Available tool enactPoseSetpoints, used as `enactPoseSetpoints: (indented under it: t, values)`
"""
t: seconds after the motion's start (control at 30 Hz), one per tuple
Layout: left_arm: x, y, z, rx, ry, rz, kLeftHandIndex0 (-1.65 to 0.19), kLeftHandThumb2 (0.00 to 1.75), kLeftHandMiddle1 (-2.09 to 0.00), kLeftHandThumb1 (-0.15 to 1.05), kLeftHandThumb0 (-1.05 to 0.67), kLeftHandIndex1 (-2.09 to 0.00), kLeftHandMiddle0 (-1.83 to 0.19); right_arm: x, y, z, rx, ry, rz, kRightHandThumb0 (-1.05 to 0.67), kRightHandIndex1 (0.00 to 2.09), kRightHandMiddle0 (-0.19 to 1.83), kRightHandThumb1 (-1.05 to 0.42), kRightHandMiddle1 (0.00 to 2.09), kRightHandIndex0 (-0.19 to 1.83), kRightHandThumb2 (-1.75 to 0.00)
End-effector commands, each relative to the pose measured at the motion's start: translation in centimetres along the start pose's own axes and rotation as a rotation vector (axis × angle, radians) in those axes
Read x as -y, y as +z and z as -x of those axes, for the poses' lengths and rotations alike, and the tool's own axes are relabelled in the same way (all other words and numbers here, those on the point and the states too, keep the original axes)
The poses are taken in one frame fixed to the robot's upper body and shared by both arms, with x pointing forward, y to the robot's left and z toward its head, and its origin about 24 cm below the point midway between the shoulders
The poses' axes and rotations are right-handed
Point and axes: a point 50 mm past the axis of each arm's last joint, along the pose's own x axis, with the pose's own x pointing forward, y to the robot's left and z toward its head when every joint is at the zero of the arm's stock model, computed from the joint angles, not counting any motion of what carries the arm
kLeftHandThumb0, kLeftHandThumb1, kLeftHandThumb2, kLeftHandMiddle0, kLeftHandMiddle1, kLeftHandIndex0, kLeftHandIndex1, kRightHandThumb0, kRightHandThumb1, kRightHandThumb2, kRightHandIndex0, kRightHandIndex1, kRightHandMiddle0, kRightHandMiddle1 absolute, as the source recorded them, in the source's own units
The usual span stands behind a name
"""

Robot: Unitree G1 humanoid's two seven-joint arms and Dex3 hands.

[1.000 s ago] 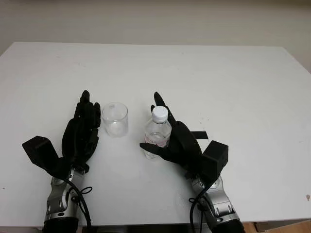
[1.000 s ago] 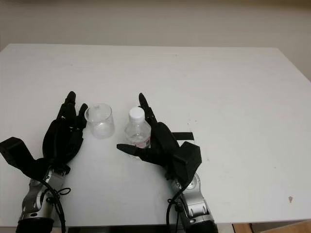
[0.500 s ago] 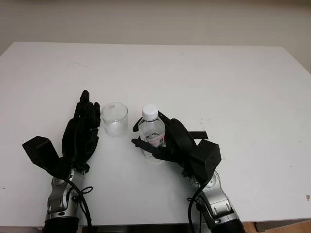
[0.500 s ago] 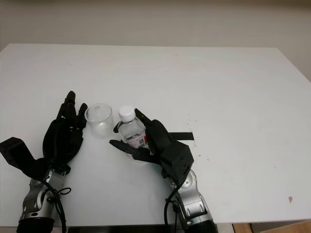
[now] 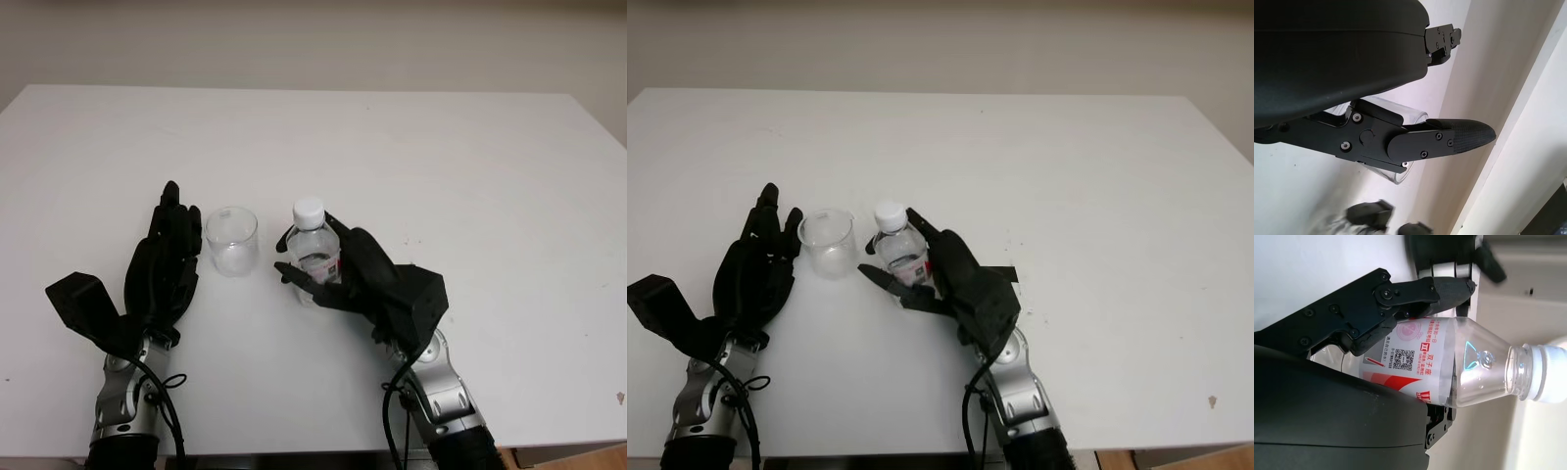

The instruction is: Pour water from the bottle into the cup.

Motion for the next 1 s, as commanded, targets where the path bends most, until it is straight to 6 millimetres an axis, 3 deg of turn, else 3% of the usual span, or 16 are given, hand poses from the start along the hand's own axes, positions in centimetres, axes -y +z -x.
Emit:
enactPoseSetpoints:
  t: [0.0, 0.1, 0.27, 0.33, 0.77, 0.97]
  values:
    - [0.1, 0.4, -0.3, 0.013, -0.01, -0.012, 0.13, 0.47, -0.06, 1.05, -0.72, -0.06, 0.13, 1.1, 1.6, -1.9, 0.075, -0.02, 0.086, -0.43, 2.09, 1.81, -1.05, 2.09, 1.83, -0.62]
    - [0.2, 0.5, -0.4, 0.016, -0.013, -0.016, 0.13, 0.47, -0.05, 1.05, -0.72, -0.05, 0.13, 2.5, 2.4, -3.9, 0.103, -0.038, 0.195, -0.42, 2.09, 1.62, -1.05, 2.09, 1.83, -0.56]
    - [0.2, 0.6, -0.5, 0.016, -0.014, -0.019, 0.14, 0.48, -0.05, 1.05, -0.72, -0.05, 0.14, 4.3, 3.1, -6.4, 0.097, -0.047, 0.407, -0.45, 2.09, 1.13, -1.05, 2.09, 1.45, -0.46]
    - [0.2, 0.6, -0.5, 0.015, -0.013, -0.014, 0.13, 0.48, -0.05, 1.05, -0.73, -0.05, 0.14, 4.5, 3.3, -7.3, 0.09, -0.05, 0.498, -0.47, 2.09, 1.03, -1.05, 2.09, 1.37, -0.47]
    - [0.0, 0.9, -0.6, 0.029, -0.001, -0.037, 0.14, 0.49, -0.06, 1.05, -0.73, -0.06, 0.14, 4.2, 4.1, -9.7, 0.172, -0.015, 1.03, -0.47, 2.09, 0.82, -1.05, 2.09, 1.25, -0.36]
    - [-0.2, 0.9, -0.6, 0.032, 0.006, -0.032, 0.13, 0.47, -0.06, 1.05, -0.74, -0.06, 0.13, 3.6, 4.9, -10.3, 0.217, 0.008, 1.143, -0.47, 2.09, 0.79, -1.05, 2.09, 1.27, -0.33]
